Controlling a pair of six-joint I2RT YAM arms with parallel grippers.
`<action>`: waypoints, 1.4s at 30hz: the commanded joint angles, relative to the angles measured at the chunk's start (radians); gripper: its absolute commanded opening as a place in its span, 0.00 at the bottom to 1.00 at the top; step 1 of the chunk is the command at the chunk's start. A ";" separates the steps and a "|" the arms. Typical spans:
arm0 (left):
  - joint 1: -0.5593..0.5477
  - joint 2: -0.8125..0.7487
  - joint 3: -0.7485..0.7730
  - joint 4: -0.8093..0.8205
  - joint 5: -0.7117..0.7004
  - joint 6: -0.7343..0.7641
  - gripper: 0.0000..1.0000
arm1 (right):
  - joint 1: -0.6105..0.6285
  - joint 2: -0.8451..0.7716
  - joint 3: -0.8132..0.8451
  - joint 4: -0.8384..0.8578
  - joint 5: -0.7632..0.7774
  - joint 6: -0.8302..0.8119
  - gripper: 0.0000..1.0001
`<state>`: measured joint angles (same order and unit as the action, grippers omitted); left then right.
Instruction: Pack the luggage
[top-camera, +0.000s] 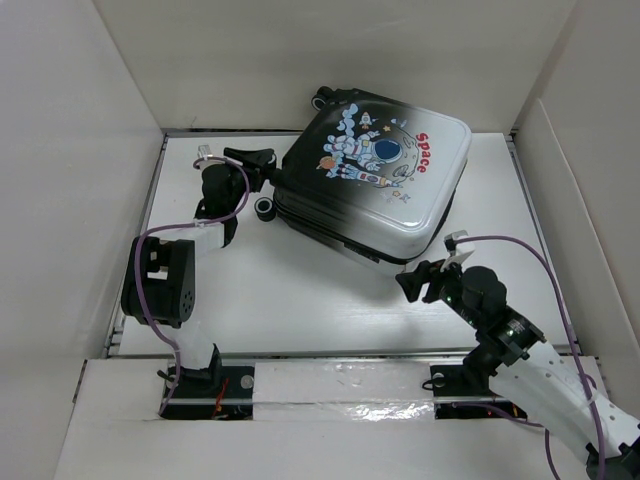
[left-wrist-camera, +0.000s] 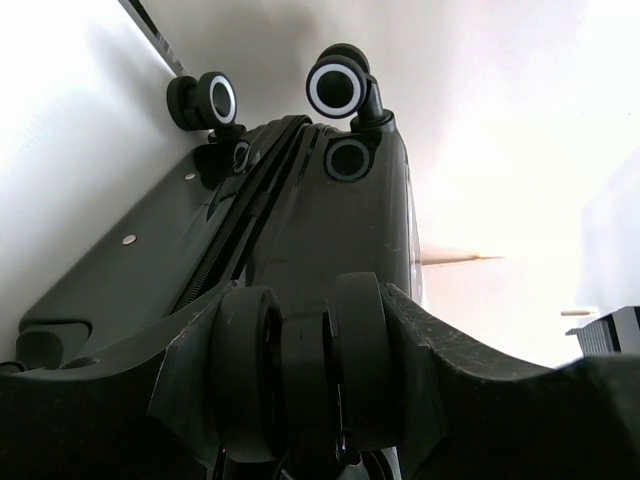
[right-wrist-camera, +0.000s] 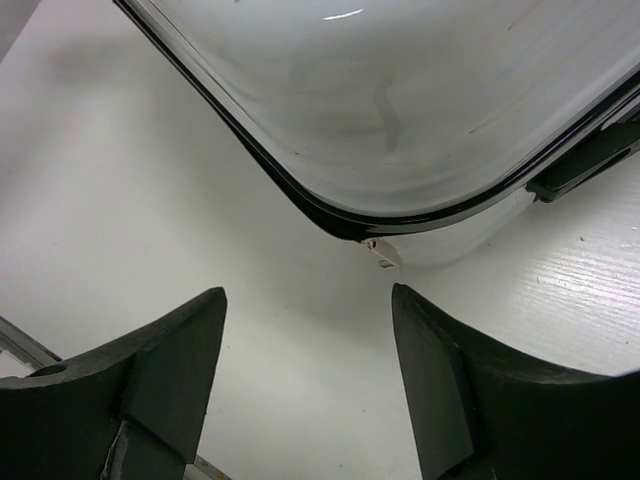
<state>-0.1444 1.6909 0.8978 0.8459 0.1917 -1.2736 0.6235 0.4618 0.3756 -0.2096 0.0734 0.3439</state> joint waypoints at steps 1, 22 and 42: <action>-0.014 -0.039 -0.002 0.114 0.046 0.008 0.00 | 0.007 -0.014 -0.007 0.018 -0.007 0.004 0.72; -0.026 -0.661 -0.548 0.047 -0.158 0.261 0.00 | -0.191 0.392 0.244 0.308 -0.230 -0.221 0.68; -0.035 -0.861 -0.585 -0.050 -0.133 0.253 0.00 | -0.301 0.196 -0.035 0.354 -0.193 -0.112 0.10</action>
<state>-0.1745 0.8238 0.2623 0.7277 0.0254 -1.1381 0.3523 0.6182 0.3500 0.0483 -0.1333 0.2138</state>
